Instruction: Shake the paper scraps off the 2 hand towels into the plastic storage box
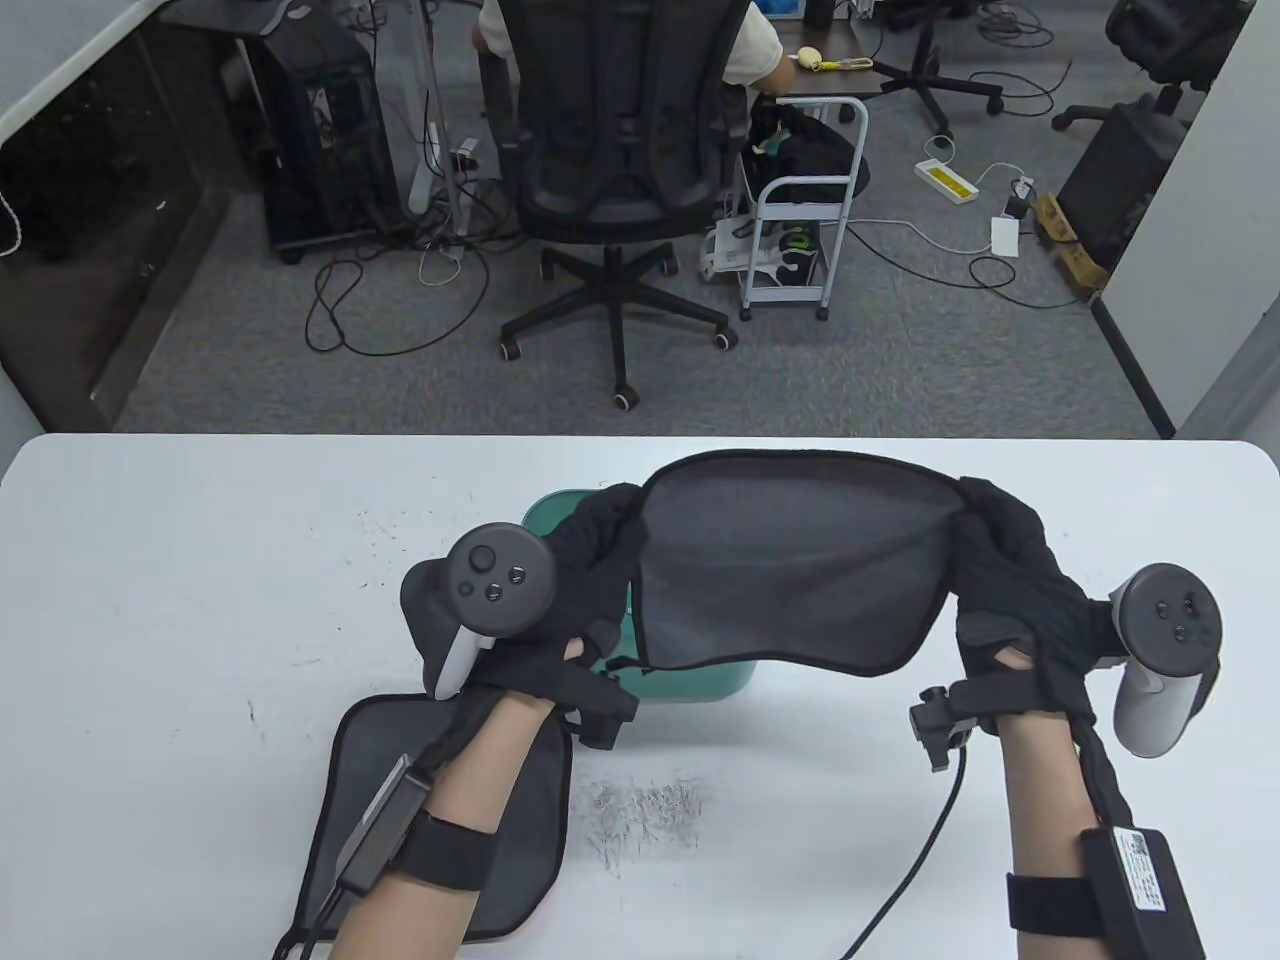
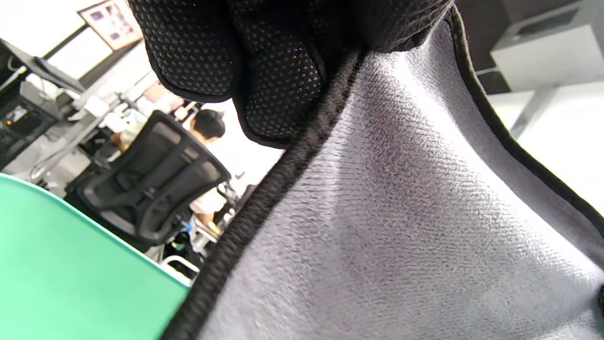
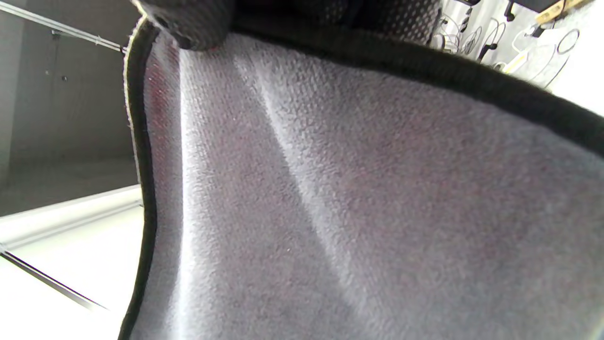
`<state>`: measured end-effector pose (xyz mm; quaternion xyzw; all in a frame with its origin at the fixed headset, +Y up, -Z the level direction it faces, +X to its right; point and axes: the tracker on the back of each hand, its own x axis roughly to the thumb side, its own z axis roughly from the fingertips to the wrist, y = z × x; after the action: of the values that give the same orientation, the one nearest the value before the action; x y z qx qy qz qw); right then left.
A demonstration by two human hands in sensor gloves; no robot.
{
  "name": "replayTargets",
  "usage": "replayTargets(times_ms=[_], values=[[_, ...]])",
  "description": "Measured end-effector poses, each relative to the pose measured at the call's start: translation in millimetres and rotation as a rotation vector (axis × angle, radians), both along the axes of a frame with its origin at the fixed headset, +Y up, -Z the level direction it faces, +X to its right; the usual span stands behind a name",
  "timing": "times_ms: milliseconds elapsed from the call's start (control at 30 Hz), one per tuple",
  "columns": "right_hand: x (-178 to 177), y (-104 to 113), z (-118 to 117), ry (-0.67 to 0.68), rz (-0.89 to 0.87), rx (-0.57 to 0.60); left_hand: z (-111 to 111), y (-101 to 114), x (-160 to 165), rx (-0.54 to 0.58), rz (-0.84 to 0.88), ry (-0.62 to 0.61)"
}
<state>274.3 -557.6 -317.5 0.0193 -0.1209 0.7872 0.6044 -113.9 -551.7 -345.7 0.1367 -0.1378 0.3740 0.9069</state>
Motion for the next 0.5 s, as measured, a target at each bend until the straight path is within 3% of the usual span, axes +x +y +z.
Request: replayTargets(times_ms=[200, 500], values=[[21, -15, 20, -0.028, 0.118, -0.002, 13, -24, 19, -0.033, 0.009, -0.034], [49, -76, 35, -0.047, 0.192, -0.104, 22, -83, 45, -0.130, -0.038, -0.102]])
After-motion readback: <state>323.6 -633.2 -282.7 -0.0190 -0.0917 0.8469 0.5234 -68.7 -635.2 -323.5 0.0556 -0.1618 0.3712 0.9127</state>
